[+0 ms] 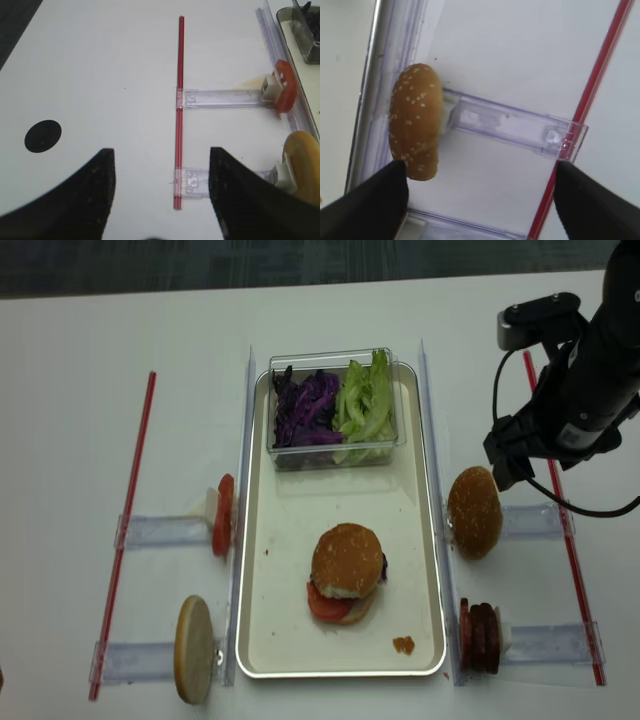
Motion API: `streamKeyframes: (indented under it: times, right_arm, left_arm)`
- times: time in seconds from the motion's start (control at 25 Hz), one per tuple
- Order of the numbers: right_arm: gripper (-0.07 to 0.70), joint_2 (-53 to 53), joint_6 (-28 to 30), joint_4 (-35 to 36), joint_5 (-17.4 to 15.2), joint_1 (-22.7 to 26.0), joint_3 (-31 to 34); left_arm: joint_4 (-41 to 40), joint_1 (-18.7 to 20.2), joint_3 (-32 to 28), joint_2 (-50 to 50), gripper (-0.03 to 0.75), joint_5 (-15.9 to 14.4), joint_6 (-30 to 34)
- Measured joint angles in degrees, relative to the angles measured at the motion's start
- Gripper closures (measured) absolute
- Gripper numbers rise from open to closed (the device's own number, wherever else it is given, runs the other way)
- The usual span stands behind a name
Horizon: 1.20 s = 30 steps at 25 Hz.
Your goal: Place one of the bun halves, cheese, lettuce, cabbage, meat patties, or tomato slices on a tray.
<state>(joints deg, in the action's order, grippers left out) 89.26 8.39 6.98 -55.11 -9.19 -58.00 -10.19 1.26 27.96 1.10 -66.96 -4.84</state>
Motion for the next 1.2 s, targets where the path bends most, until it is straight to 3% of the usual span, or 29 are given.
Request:
streamKeyframes:
  times: [0.68,1.2]
  right_arm:
    - [0.029,-0.02,-0.78,-0.6,-0.29,12.04,0.0]
    - [0.029,-4.74,-0.78,-1.42,-1.09,12.93,0.24]
  left_arm:
    - [0.0,0.0,0.0,0.0,0.323,0.0,0.0]
    - [0.0,0.0,0.0,0.0,0.323,0.0,0.0]
